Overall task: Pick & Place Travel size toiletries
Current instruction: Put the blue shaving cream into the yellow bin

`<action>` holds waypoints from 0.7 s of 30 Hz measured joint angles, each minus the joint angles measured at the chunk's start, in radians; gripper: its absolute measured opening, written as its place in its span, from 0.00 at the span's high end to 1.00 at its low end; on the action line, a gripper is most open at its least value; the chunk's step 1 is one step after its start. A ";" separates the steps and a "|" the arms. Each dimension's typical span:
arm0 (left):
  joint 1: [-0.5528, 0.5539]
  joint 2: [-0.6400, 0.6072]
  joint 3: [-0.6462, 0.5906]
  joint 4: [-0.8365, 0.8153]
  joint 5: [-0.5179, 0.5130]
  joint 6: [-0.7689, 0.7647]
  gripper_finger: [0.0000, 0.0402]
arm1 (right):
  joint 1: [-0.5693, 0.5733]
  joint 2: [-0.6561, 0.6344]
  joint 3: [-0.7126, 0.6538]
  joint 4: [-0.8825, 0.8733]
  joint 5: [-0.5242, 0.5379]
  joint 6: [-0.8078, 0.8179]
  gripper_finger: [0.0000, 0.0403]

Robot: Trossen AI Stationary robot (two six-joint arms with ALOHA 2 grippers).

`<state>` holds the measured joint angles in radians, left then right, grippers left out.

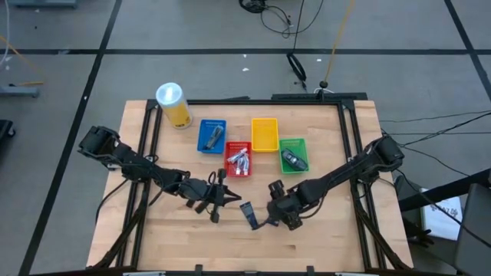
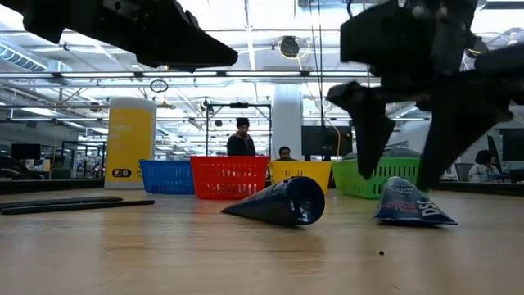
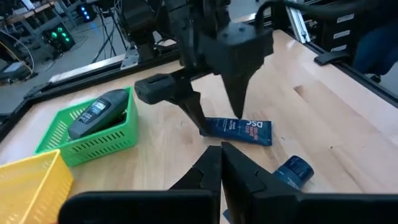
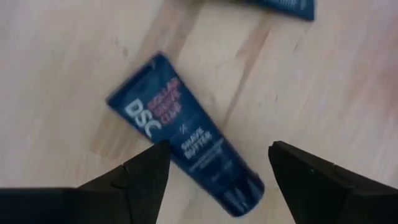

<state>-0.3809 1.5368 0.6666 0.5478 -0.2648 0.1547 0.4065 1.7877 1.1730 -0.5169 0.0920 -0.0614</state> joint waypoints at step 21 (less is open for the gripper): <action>0.013 0.000 0.000 0.002 -0.019 -0.045 0.96 | -0.041 0.001 -0.150 0.140 -0.113 -0.162 0.44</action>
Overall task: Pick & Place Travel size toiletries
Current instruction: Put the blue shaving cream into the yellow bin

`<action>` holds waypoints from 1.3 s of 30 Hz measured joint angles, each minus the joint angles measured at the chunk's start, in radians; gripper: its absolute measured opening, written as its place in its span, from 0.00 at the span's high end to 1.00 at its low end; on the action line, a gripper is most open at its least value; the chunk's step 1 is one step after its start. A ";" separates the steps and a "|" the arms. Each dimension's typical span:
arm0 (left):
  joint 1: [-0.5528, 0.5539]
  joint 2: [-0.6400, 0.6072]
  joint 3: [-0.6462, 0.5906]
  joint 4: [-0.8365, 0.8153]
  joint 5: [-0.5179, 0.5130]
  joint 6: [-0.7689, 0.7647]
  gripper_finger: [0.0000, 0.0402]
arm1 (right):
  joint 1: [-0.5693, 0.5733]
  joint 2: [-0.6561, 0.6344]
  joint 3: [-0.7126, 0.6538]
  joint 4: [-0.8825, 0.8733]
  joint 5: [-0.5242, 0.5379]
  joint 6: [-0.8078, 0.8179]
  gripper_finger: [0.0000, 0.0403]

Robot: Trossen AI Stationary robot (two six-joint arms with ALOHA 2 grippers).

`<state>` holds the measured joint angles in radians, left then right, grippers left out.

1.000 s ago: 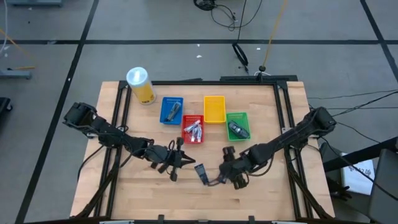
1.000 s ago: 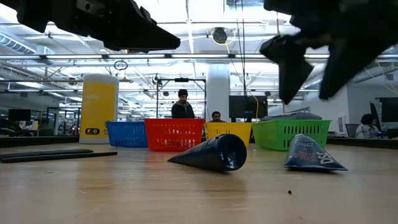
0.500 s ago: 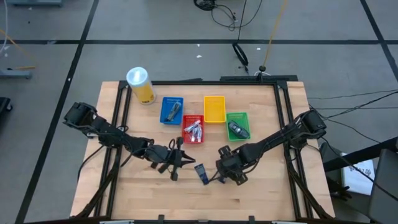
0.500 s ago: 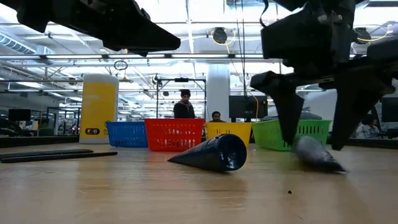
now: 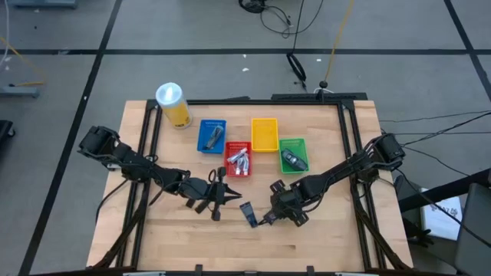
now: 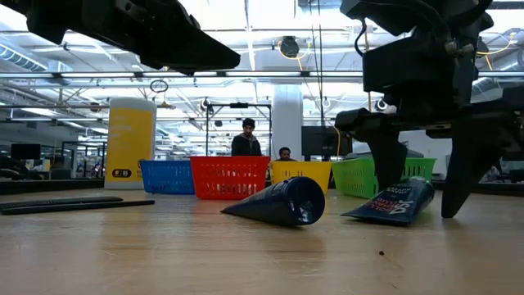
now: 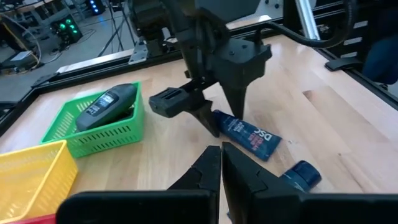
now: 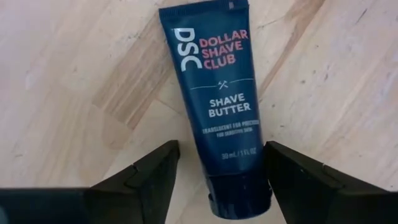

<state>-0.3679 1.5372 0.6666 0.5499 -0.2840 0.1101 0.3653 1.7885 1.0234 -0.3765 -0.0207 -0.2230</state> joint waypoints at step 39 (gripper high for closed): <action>0.032 0.000 0.000 0.000 0.001 -0.033 0.99 | -0.046 -0.198 -0.010 0.177 0.135 0.264 0.82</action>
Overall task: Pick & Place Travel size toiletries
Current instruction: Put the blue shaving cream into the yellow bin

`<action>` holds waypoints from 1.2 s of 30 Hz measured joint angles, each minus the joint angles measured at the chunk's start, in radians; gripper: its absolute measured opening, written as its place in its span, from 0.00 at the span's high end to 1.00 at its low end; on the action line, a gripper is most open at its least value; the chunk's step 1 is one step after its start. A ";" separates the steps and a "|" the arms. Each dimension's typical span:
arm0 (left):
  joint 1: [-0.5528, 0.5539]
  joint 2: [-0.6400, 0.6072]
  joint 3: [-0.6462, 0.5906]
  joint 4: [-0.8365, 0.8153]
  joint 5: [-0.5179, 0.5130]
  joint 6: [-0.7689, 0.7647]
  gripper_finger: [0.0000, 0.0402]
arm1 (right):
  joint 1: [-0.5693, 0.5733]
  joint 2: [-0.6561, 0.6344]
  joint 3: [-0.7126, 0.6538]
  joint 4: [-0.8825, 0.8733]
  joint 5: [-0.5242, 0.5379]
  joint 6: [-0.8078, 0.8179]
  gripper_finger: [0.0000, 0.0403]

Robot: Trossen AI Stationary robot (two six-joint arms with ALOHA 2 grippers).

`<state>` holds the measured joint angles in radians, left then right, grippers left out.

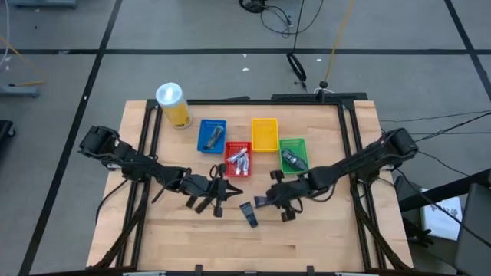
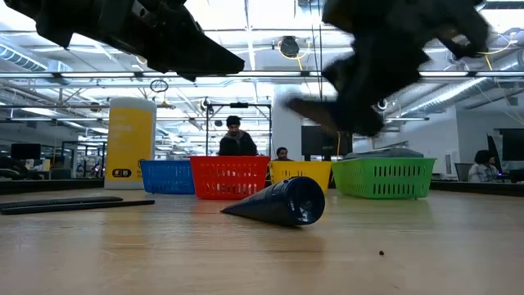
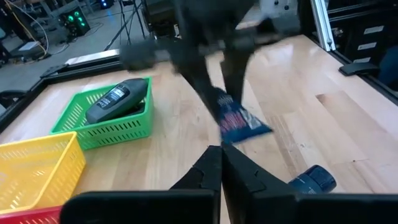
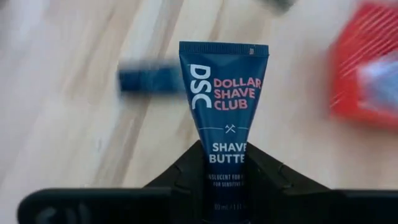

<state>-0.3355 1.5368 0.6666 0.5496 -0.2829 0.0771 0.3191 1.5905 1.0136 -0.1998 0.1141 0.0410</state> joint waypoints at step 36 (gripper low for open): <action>0.000 0.000 0.000 -0.003 0.021 -0.034 0.97 | -0.570 -0.057 0.002 0.144 0.144 0.182 0.84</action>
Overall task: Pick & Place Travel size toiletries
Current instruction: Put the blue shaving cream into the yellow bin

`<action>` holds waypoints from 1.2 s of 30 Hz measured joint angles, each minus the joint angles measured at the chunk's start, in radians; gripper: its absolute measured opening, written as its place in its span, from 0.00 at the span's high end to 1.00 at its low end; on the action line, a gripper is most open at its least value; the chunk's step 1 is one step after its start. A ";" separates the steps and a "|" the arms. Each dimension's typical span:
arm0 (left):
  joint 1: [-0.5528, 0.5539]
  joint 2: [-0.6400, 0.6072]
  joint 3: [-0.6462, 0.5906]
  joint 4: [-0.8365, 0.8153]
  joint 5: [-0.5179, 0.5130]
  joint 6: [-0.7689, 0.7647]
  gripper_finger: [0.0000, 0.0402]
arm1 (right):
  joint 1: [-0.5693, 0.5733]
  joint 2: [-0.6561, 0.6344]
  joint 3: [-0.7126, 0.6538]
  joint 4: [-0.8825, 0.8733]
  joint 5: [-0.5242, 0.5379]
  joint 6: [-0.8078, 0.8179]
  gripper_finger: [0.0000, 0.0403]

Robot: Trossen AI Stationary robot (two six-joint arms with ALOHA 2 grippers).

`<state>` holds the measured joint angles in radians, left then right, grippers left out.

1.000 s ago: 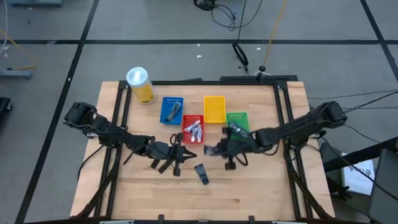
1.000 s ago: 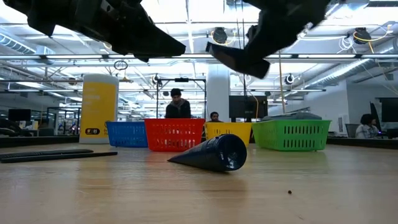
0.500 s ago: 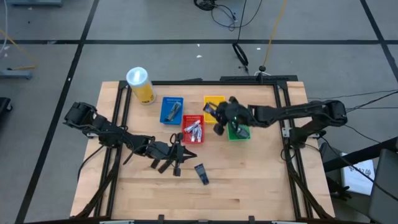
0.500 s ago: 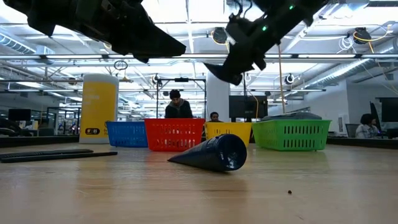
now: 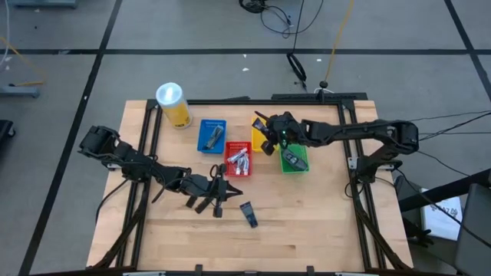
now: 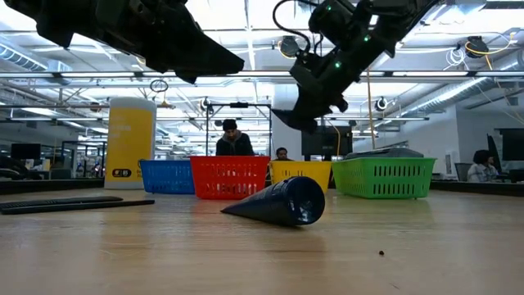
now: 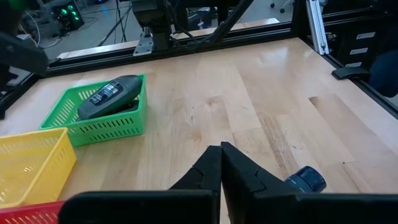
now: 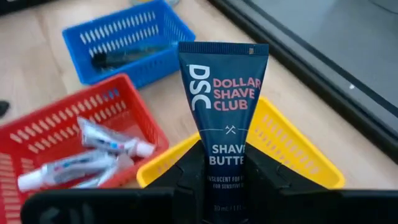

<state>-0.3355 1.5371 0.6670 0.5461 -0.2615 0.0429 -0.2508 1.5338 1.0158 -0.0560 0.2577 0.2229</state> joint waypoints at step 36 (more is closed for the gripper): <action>0.000 0.000 0.000 -0.002 0.001 0.003 0.95 | -0.039 0.002 -0.157 0.215 -0.026 0.026 0.84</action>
<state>-0.3351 1.5368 0.6670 0.5446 -0.2607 0.0464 -0.2893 1.5360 0.8593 0.1593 0.2314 0.2493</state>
